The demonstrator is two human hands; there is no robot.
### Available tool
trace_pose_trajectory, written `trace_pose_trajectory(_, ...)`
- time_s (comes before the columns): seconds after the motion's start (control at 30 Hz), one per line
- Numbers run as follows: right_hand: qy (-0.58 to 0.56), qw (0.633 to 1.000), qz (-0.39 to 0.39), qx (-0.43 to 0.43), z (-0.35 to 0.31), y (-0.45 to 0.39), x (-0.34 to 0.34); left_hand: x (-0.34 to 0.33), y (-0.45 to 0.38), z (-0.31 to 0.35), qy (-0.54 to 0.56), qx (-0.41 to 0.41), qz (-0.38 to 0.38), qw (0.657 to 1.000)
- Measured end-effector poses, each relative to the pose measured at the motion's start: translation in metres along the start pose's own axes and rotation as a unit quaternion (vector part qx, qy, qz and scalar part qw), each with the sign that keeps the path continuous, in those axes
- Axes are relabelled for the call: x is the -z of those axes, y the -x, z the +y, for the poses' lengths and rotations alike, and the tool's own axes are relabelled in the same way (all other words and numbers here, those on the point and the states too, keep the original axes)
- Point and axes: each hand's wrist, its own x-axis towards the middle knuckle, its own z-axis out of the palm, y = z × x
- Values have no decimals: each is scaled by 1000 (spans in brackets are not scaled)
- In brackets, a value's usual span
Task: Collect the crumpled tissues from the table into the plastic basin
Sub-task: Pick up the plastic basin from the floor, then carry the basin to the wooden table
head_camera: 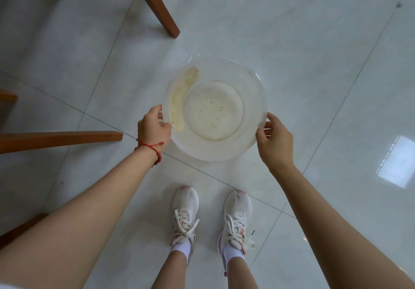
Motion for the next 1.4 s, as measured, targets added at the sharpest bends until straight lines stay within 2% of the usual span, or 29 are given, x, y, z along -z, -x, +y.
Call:
trace_pose_trajectory(0.37, -22, 999, 12, 26, -69, 84, 84, 85, 84, 51, 80, 4, -3, 997)
trace_pose_trajectory(0.9, -38, 994, 41, 99, -225, 229, 237, 268, 237, 156, 171, -41, 16, 984)
trace_pose_trajectory(1.13, -16, 990, 10, 139, -281, 281, 285, 327, 300, 172, 216, -43, 23, 975)
trace_pose_trajectory(1.4, 20, 983, -40, 177, -329, 300, 315, 367, 323, 184, 245, -8, 70, 967)
